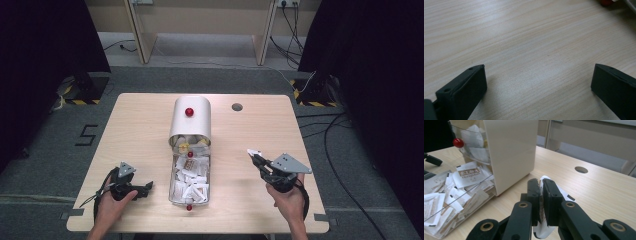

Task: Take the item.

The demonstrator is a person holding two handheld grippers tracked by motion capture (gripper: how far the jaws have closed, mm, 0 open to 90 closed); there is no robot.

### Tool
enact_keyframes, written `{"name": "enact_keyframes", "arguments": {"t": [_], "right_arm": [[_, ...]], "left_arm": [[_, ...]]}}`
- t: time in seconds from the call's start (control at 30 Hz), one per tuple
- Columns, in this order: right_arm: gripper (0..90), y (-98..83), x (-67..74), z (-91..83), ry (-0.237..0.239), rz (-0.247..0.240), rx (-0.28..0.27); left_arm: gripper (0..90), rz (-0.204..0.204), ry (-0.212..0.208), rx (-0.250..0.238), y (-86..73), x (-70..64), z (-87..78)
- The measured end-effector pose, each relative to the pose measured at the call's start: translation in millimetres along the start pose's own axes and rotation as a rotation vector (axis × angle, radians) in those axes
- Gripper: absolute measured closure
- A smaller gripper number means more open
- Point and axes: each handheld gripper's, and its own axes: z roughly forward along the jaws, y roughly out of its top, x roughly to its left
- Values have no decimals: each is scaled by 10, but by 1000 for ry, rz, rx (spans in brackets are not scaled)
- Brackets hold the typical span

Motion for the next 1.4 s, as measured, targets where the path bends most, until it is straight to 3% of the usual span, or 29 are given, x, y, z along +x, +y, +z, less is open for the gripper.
{"name": "enact_keyframes", "arguments": {"t": [1.4], "right_arm": [[847, -496, -497, 117, -110, 121, 122]], "left_arm": [[0, 0, 0, 0, 0, 0, 0]]}}
